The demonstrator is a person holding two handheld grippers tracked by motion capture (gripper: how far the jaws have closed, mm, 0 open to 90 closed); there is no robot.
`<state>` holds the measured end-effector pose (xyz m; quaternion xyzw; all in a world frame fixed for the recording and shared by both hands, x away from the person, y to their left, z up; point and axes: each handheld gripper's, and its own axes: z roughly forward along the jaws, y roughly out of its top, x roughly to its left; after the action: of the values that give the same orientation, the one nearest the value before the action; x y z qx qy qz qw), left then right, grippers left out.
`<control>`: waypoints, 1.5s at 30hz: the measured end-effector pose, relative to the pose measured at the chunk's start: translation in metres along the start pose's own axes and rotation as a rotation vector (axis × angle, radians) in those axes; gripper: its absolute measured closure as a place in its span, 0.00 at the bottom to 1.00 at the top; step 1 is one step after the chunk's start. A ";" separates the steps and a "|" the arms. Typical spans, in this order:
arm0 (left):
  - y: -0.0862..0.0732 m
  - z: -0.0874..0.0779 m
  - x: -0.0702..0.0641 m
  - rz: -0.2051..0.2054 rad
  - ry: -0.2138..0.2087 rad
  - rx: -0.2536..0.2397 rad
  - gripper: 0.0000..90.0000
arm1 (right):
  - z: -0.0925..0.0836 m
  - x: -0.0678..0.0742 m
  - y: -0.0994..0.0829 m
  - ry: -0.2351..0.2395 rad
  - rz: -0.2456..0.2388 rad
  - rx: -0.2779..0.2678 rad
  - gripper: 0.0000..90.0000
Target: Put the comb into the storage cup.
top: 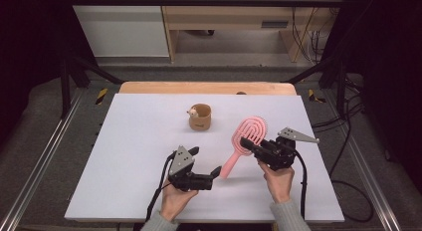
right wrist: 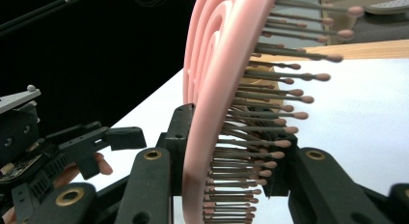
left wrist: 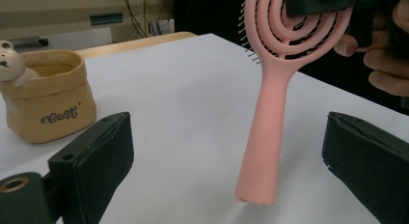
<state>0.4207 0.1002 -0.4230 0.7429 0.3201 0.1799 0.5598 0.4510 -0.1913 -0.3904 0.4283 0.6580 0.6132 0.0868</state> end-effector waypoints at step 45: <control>0.007 -0.047 0.066 0.054 0.117 0.035 0.05 | -0.012 -0.003 0.017 -0.043 -0.062 -0.043 0.71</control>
<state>0.4415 0.1771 -0.4082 0.7491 0.3352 0.2322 0.5221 0.4533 -0.2043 -0.3742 0.4187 0.6555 0.6150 0.1291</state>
